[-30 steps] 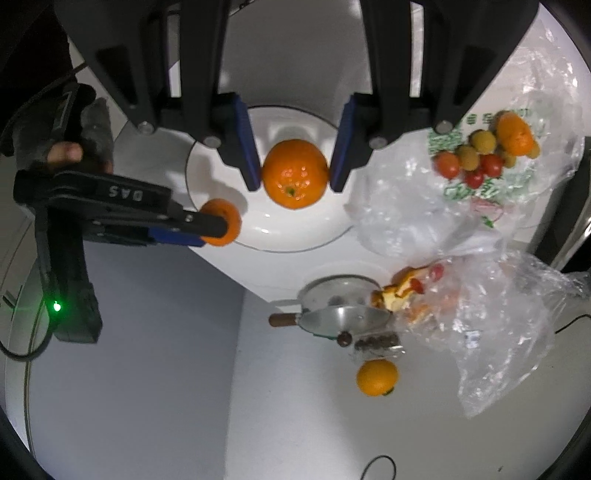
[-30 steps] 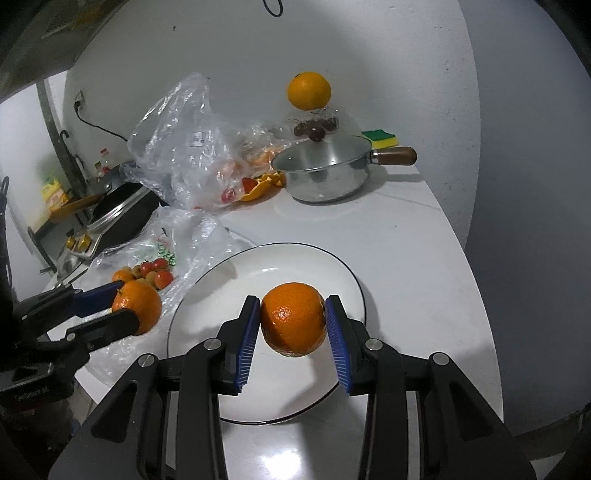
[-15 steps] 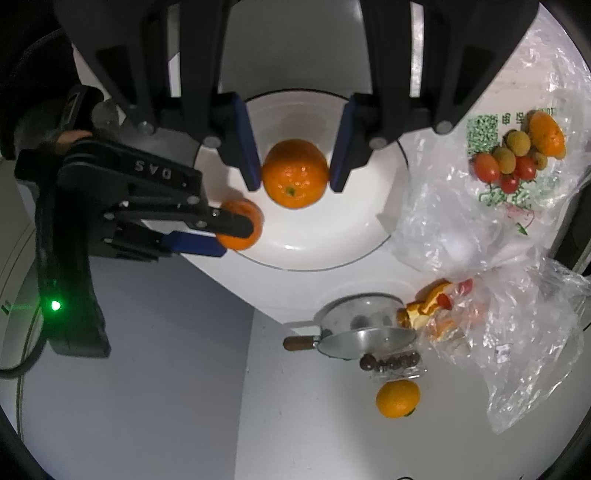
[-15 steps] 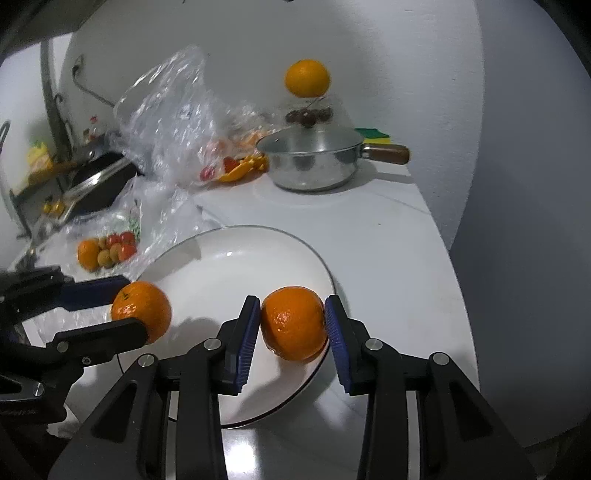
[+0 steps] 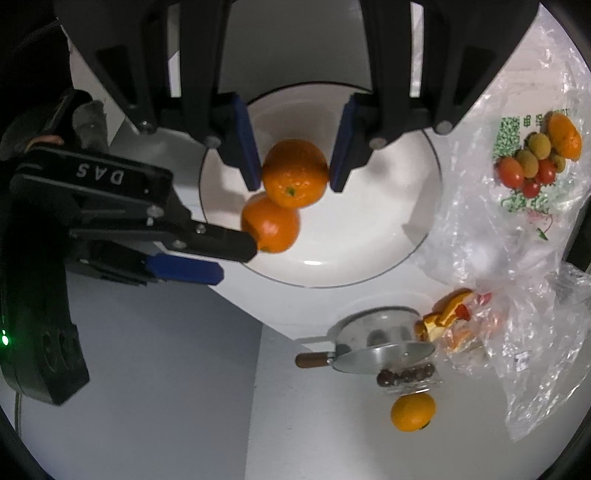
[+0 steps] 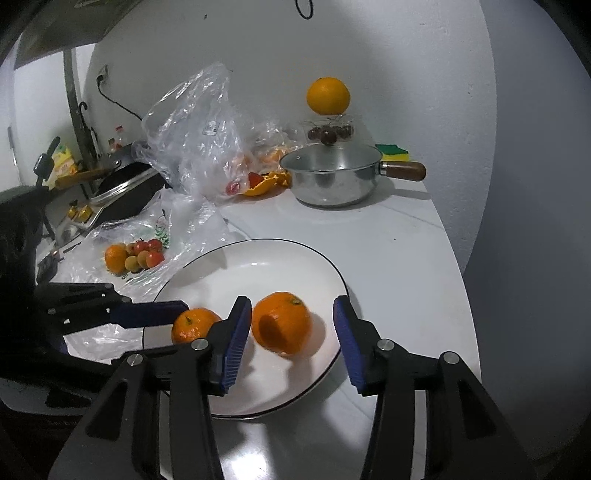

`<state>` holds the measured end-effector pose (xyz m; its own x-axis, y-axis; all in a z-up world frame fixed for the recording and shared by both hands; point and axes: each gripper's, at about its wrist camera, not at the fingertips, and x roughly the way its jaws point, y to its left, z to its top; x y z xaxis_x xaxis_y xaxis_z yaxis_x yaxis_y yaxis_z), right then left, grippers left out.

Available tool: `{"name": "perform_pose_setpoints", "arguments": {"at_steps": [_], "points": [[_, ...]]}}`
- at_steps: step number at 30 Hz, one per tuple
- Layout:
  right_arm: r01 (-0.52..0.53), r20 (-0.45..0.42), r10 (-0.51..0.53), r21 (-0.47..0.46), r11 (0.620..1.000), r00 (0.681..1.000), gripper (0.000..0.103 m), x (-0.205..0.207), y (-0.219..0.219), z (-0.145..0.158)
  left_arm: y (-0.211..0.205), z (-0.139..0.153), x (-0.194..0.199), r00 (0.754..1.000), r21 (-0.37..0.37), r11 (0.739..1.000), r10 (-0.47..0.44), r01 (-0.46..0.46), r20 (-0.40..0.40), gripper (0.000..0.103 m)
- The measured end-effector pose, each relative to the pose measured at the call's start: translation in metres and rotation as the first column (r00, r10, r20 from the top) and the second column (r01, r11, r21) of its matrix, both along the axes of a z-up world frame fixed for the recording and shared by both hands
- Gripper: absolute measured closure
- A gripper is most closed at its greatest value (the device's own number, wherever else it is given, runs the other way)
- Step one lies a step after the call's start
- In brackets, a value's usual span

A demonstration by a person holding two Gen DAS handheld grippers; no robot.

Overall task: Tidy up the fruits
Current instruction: 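Open the right gripper onto the plate while the left gripper lowers and releases its mandarin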

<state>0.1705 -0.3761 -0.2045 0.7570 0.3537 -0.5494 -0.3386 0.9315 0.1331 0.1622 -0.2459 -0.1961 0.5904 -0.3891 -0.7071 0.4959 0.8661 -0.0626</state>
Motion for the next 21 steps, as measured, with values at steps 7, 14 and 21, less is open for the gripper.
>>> {"name": "perform_pose_setpoints", "arguments": {"at_steps": [7, 14, 21], "points": [[0.036, -0.014, -0.036, 0.002, 0.999, 0.999, 0.054, -0.004, -0.009, -0.003, -0.01, -0.004, -0.002, 0.999, 0.01, 1.0, -0.029, 0.029, -0.018, 0.064], [0.058, -0.028, -0.058, 0.002, 0.998, 0.998, 0.054, -0.008, -0.014, -0.006, -0.014, -0.008, -0.006, 0.998, 0.029, 0.998, -0.049, 0.051, -0.039, 0.063], [0.057, -0.019, -0.058, -0.011, 0.998, 0.998, 0.054, -0.013, -0.01, -0.003, -0.012, -0.001, -0.011, 0.998, 0.007, 0.999, -0.046, 0.046, -0.03, 0.057]]}}
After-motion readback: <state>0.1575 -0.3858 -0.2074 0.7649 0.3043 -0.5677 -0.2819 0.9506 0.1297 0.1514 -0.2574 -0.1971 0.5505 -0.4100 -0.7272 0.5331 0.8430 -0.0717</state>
